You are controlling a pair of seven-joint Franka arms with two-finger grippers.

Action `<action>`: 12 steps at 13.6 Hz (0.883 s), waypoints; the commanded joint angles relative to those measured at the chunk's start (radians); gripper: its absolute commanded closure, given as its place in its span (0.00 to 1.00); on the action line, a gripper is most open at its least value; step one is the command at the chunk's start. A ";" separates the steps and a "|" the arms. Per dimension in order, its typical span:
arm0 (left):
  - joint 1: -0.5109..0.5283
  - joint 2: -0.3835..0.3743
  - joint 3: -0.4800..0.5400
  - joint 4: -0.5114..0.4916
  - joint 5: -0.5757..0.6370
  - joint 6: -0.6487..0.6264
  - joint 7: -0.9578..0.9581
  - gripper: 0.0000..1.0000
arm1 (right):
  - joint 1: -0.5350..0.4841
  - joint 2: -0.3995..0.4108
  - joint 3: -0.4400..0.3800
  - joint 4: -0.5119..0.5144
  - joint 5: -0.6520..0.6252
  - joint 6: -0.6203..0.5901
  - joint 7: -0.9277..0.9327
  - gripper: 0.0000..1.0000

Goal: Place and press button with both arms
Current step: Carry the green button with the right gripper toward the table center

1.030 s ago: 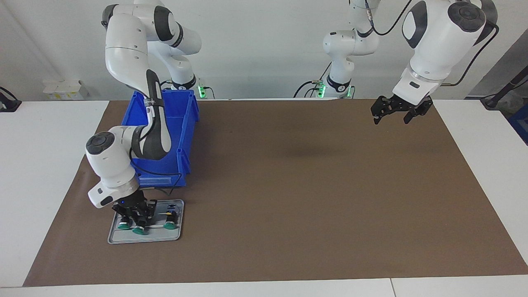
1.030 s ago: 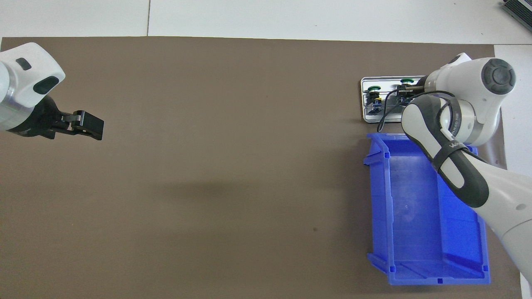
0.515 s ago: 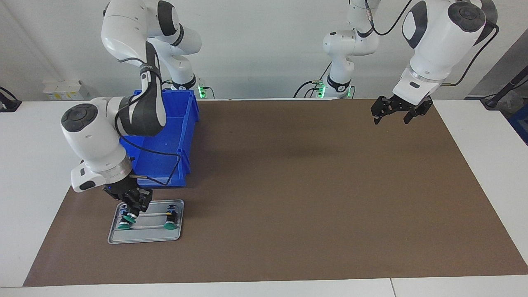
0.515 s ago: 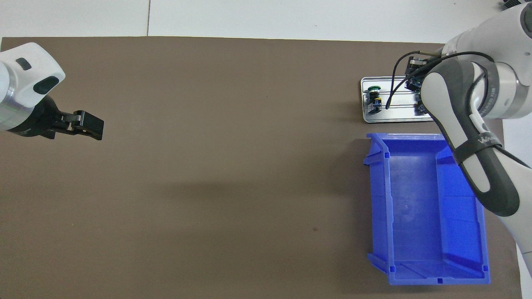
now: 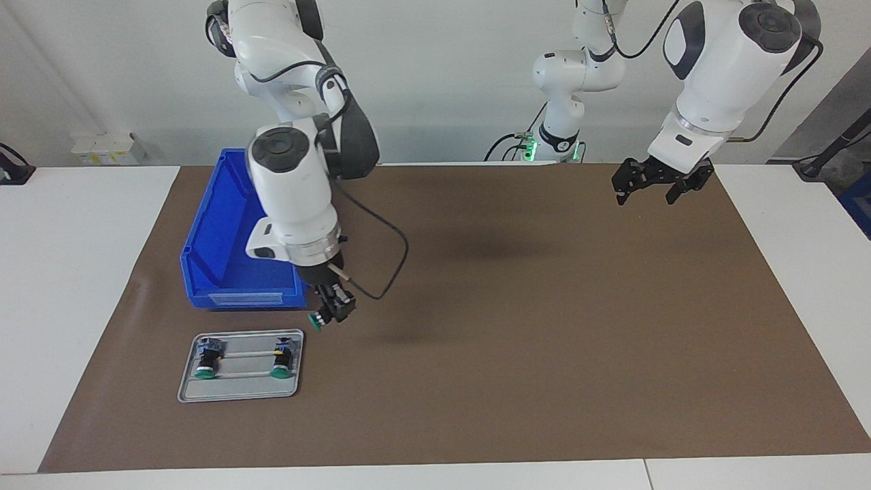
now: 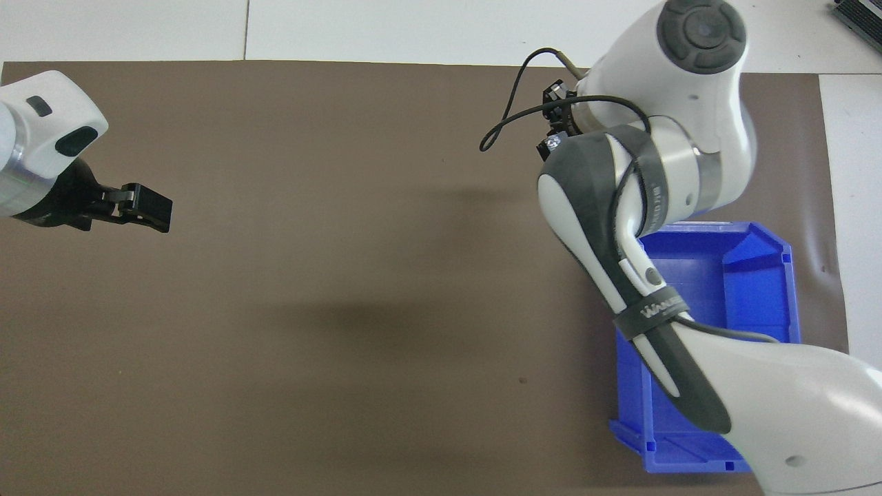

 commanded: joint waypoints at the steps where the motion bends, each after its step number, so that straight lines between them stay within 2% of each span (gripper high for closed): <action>1: 0.007 -0.030 -0.005 -0.037 0.017 0.012 0.001 0.00 | 0.107 0.001 0.002 0.000 -0.022 0.003 0.308 1.00; 4: 0.007 -0.030 -0.005 -0.037 0.017 0.012 0.001 0.00 | 0.235 0.039 0.005 0.002 -0.082 0.000 0.535 1.00; 8: 0.004 -0.030 -0.007 -0.038 0.017 0.012 -0.002 0.00 | 0.356 0.168 -0.002 0.064 -0.110 0.048 0.759 1.00; 12: -0.010 -0.035 -0.011 -0.049 0.017 0.024 0.006 0.00 | 0.427 0.217 0.004 0.062 -0.114 0.149 0.829 1.00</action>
